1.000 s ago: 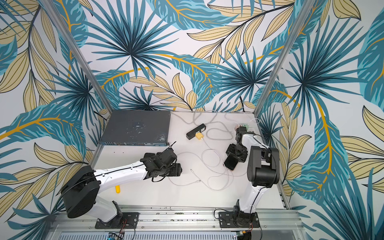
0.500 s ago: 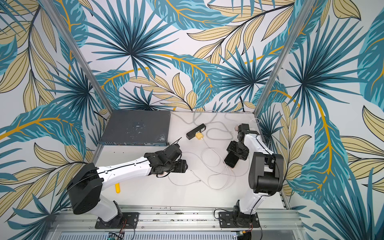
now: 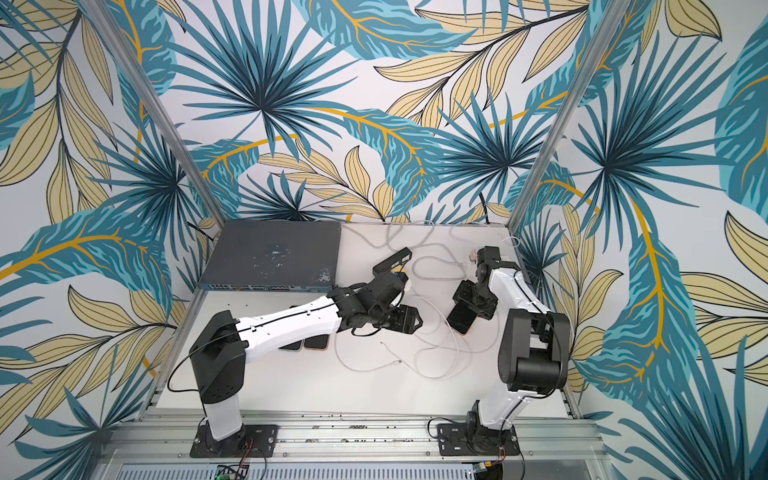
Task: Unplug the charging cable from the phone
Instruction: Pick up the phone at the center of the board.
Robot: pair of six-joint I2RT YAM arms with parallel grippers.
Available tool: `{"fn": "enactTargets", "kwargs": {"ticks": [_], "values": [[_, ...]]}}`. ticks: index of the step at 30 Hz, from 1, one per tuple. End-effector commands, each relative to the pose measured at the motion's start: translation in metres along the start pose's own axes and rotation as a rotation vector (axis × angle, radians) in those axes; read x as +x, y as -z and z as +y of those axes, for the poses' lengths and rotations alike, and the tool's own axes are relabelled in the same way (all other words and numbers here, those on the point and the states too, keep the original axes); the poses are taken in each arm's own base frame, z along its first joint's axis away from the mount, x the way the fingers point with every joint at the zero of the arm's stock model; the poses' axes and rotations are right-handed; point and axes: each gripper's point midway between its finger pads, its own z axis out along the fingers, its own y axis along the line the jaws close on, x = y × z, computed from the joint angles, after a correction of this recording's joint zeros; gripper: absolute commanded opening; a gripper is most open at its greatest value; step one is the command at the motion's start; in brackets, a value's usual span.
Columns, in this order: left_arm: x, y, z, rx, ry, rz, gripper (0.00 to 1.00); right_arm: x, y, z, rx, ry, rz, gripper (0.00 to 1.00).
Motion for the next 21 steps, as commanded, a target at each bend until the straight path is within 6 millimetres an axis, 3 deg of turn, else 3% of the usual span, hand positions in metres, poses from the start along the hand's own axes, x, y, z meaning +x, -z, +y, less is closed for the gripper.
{"fn": "enactTargets", "kwargs": {"ticks": [1,5,12,15,21], "values": [[0.021,-0.013,-0.018,0.038,-0.051,0.077,0.73,0.0,0.011,0.007,-0.032,-0.01,-0.013,0.65],[0.031,-0.024,-0.035,0.067,-0.087,0.104,0.74,0.0,0.012,0.009,-0.038,-0.007,-0.014,0.65],[0.04,-0.043,-0.036,0.08,-0.075,0.131,0.76,-0.002,0.013,0.015,-0.05,-0.009,-0.02,0.65],[0.043,-0.054,-0.029,0.027,-0.081,0.125,0.76,-0.003,0.015,0.016,-0.053,-0.009,-0.023,0.65],[0.031,-0.066,-0.019,-0.008,-0.119,0.058,0.76,-0.001,0.016,0.017,-0.067,-0.015,-0.017,0.66]]}}
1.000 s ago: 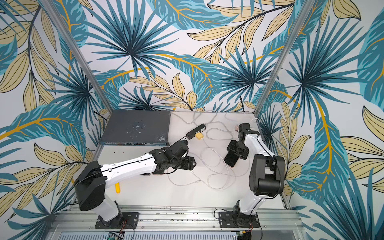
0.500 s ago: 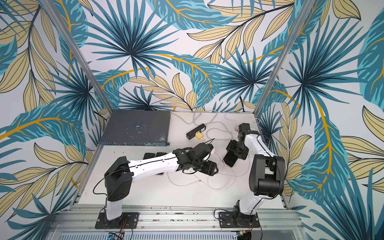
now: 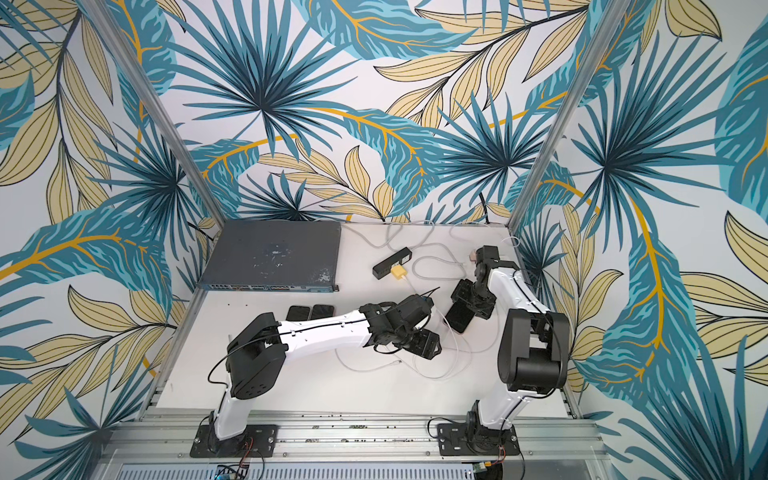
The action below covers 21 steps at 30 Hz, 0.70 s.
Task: Unplug the charging cable from the phone
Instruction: Remove the charging cable from the phone.
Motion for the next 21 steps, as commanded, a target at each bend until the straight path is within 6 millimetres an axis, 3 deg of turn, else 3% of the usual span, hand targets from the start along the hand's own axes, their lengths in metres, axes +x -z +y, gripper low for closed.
{"fn": "enactTargets", "kwargs": {"ticks": [1,14,21], "values": [[-0.017,-0.006,-0.001,-0.01,-0.046,-0.068,0.76,-0.002,0.014,0.011,-0.048,-0.005,-0.023,0.65],[-0.026,-0.012,0.002,0.073,-0.05,-0.153,0.76,0.017,0.012,0.019,-0.083,0.005,0.006,0.65],[-0.032,-0.017,0.006,0.11,-0.032,-0.167,0.68,0.019,0.013,0.024,-0.093,0.012,0.004,0.65]]}}
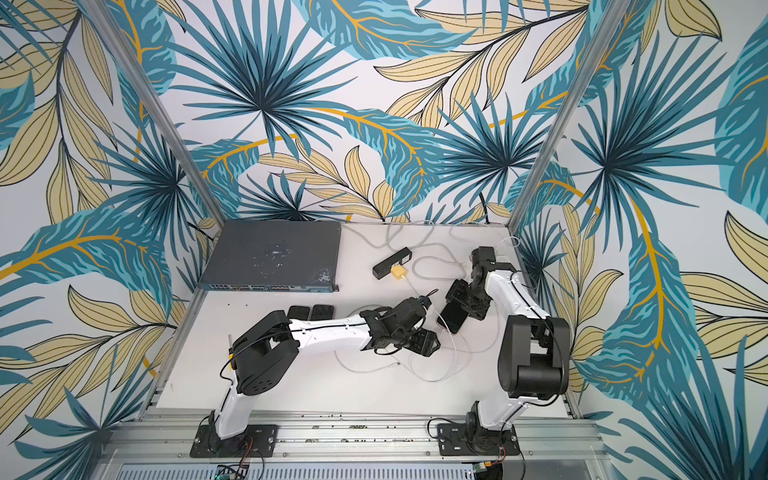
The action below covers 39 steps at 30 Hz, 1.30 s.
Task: Unplug the charging cable from the phone
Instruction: Remove the charging cable from the phone.
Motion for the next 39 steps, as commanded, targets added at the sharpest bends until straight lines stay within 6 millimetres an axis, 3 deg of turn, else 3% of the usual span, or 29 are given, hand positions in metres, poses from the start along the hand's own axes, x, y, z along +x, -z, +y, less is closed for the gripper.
{"fn": "enactTargets", "kwargs": {"ticks": [1,14,18,21,26,29,39], "values": [[-0.018,0.004,-0.013,0.072,-0.011,-0.058,0.67,0.003,0.007,0.006,-0.03,-0.001,-0.01,0.65],[-0.018,-0.012,-0.014,0.086,0.0,-0.028,0.63,0.0,0.01,0.012,-0.039,0.004,-0.014,0.65],[-0.016,-0.017,-0.015,0.093,0.004,-0.018,0.53,0.0,0.01,0.013,-0.042,0.004,-0.016,0.65],[-0.016,-0.02,-0.015,0.094,0.002,-0.014,0.52,0.0,0.011,0.014,-0.045,0.005,-0.016,0.65],[-0.016,-0.022,-0.016,0.096,0.002,-0.007,0.35,-0.002,0.013,0.018,-0.05,0.01,-0.022,0.65],[-0.017,-0.02,-0.018,0.099,0.003,-0.01,0.19,-0.002,0.012,0.018,-0.048,0.012,-0.021,0.65],[-0.018,-0.008,-0.02,0.099,0.008,-0.017,0.0,-0.005,0.011,0.018,-0.043,0.004,-0.033,0.65]]}}
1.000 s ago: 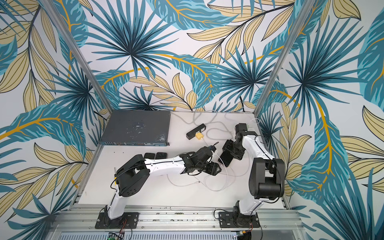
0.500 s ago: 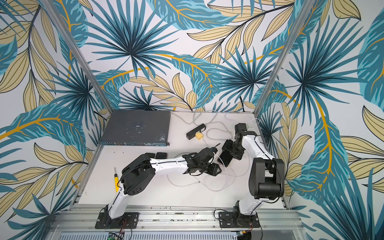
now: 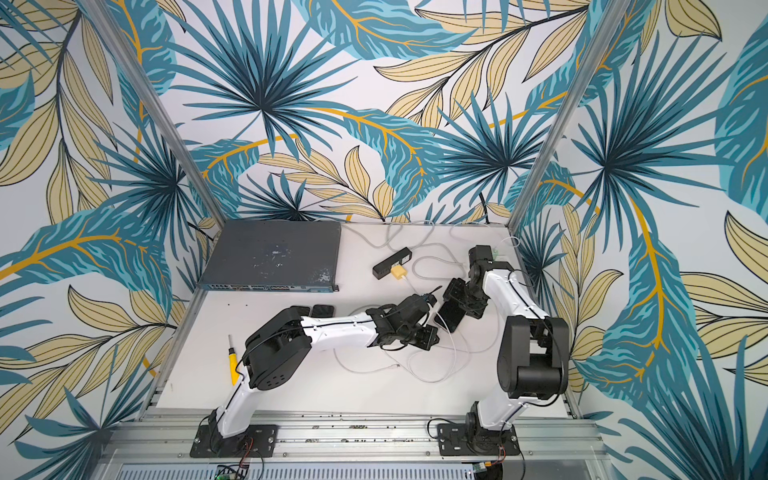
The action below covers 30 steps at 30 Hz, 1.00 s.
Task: Unplug the charging cable from the phone
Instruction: Remove the charging cable from the phone.
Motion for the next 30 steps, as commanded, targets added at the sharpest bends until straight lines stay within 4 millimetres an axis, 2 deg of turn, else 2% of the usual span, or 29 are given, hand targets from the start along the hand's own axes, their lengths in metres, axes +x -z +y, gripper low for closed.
{"fn": "enactTargets", "kwargs": {"ticks": [1,10,20,26,30], "values": [[-0.01,0.014,-0.013,0.024,-0.011,-0.028,0.0,-0.008,0.01,0.01,-0.029,-0.004,-0.037,0.65],[-0.003,0.023,-0.013,0.033,0.002,-0.03,0.0,-0.019,0.011,0.011,-0.01,-0.014,-0.064,0.65],[0.016,0.03,-0.003,0.017,0.015,-0.016,0.0,-0.025,0.006,0.007,0.012,-0.017,-0.07,0.65],[0.018,0.034,0.009,-0.031,0.016,-0.01,0.0,-0.027,0.003,-0.008,0.069,-0.014,-0.083,0.65],[0.016,0.044,0.022,-0.068,0.017,-0.022,0.0,-0.029,0.004,-0.024,0.102,-0.03,-0.097,0.65]]}}
